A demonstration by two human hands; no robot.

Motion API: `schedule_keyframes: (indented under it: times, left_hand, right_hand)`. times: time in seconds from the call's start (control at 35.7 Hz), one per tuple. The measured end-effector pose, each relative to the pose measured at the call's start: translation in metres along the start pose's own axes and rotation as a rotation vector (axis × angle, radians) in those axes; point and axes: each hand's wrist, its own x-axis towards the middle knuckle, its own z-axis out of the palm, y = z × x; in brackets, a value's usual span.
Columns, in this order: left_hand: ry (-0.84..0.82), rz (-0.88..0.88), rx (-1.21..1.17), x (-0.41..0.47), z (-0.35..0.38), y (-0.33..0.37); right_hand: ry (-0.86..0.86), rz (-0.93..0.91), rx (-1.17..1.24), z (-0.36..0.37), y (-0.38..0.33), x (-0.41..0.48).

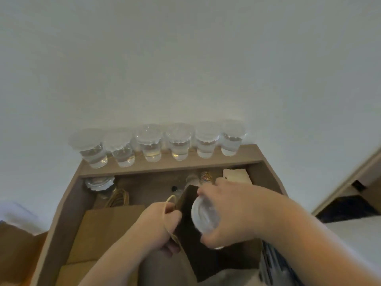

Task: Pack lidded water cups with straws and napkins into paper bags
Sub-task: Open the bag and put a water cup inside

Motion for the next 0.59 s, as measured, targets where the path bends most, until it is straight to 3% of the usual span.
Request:
schedule_keyframes:
  times: [0.42, 0.48, 0.59]
  left_hand:
    - [0.053, 0.110, 0.096, 0.007, 0.005, -0.028]
    - [0.073, 0.116, 0.097, 0.007, 0.005, -0.030]
    - [0.081, 0.146, 0.065, 0.003, -0.001, -0.030]
  right_hand:
    - [-0.186, 0.086, -0.212, 0.108, -0.016, 0.092]
    - [-0.144, 0.062, -0.168, 0.097, -0.017, 0.082]
    - [0.055, -0.078, 0.164, 0.050, -0.014, 0.032]
